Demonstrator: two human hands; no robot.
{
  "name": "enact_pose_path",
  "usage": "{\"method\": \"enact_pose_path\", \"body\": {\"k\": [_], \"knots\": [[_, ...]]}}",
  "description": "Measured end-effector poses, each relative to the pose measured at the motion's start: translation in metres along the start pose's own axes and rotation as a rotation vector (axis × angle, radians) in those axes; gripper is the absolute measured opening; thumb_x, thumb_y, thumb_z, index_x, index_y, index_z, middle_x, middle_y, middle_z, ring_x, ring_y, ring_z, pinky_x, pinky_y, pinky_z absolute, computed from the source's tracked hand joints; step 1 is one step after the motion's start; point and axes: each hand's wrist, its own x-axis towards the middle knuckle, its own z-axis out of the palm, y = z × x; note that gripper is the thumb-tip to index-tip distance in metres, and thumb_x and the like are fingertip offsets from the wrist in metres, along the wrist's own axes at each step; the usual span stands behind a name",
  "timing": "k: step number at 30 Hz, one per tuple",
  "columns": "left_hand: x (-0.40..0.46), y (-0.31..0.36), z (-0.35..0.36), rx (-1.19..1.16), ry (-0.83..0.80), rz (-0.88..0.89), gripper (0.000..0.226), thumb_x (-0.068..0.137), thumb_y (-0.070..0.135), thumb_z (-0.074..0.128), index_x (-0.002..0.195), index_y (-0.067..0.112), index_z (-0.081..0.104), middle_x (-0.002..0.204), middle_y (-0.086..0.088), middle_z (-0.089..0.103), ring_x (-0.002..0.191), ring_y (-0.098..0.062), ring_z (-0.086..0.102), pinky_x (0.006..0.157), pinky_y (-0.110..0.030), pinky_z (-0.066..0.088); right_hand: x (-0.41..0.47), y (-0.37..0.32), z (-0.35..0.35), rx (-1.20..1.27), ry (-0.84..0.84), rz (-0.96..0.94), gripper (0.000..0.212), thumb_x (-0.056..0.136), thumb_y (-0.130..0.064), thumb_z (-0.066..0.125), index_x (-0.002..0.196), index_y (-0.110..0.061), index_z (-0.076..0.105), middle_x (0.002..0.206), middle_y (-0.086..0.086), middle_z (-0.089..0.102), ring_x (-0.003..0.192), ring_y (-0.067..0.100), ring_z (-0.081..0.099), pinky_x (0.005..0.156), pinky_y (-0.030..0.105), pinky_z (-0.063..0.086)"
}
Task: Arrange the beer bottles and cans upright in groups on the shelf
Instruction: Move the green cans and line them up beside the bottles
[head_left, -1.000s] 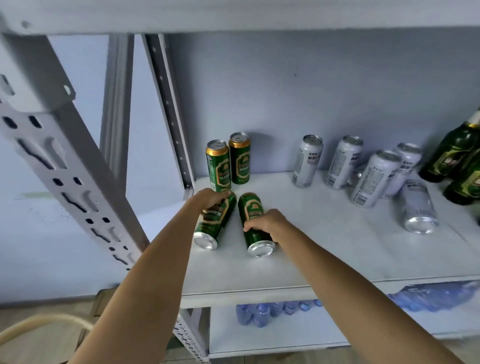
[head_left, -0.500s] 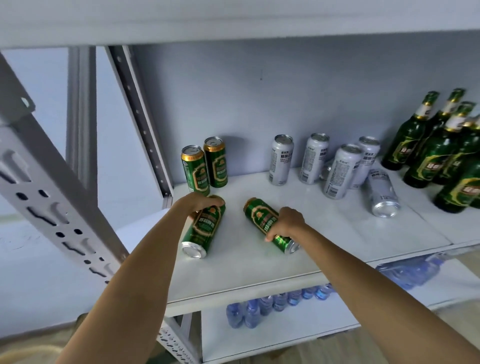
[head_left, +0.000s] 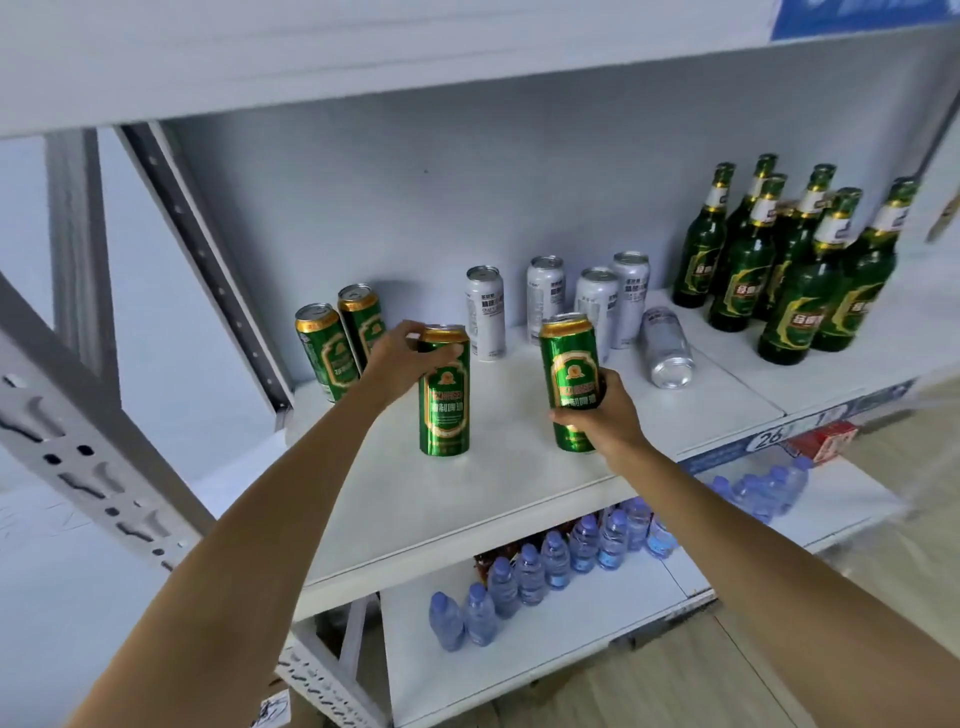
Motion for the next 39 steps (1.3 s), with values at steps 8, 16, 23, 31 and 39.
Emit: {"method": "enact_pose_path", "body": {"k": [8,16,23,31,39], "knots": [[-0.043,0.094,0.122,-0.054,-0.077,0.207,0.052,0.069,0.031,0.084,0.115,0.022,0.062,0.105,0.002,0.07,0.096,-0.012,0.068,0.081,-0.022,0.054,-0.021,0.024,-0.146,0.069,0.079,-0.099,0.068,0.067,-0.011,0.085,0.125,-0.01,0.049,0.108,0.003,0.064,0.097,0.021,0.063,0.08,0.031,0.051],[-0.078,0.189,0.279,-0.089,-0.143,0.268,0.061,0.071,0.032,0.083,0.125,0.015,0.06,0.115,-0.002,0.069,0.101,-0.014,0.066,0.087,-0.027,0.054,-0.036,0.062,-0.326,0.082,0.133,-0.12,0.061,0.074,-0.011,0.08,0.129,-0.01,0.052,0.101,0.0,0.066,0.083,0.0,0.066,0.058,0.007,0.05],[-0.068,0.247,0.395,-0.085,-0.212,0.303,0.066,0.06,0.043,0.086,0.117,0.022,0.061,0.111,0.001,0.071,0.101,-0.014,0.067,0.093,-0.036,0.054,-0.006,0.079,-0.452,0.086,0.215,-0.099,0.061,0.073,-0.01,0.081,0.125,-0.014,0.049,0.104,0.002,0.065,0.09,0.012,0.065,0.072,0.024,0.056],[-0.018,0.305,0.501,-0.09,-0.282,0.342,0.063,0.07,0.028,0.084,0.125,0.016,0.057,0.111,0.006,0.067,0.1,-0.004,0.062,0.08,-0.014,0.048,0.086,0.097,-0.547,0.029,0.311,-0.067,0.072,0.064,-0.016,0.086,0.124,-0.017,0.047,0.114,0.005,0.065,0.106,0.027,0.063,0.095,0.053,0.05],[0.039,0.358,0.591,-0.05,-0.222,0.351,0.06,0.072,0.032,0.082,0.125,0.019,0.057,0.105,0.011,0.064,0.092,0.001,0.06,0.085,-0.018,0.048,0.181,0.091,-0.617,0.068,0.263,-0.068,0.071,0.068,-0.004,0.083,0.128,-0.01,0.045,0.11,0.003,0.061,0.098,0.021,0.061,0.072,0.024,0.048]]}}
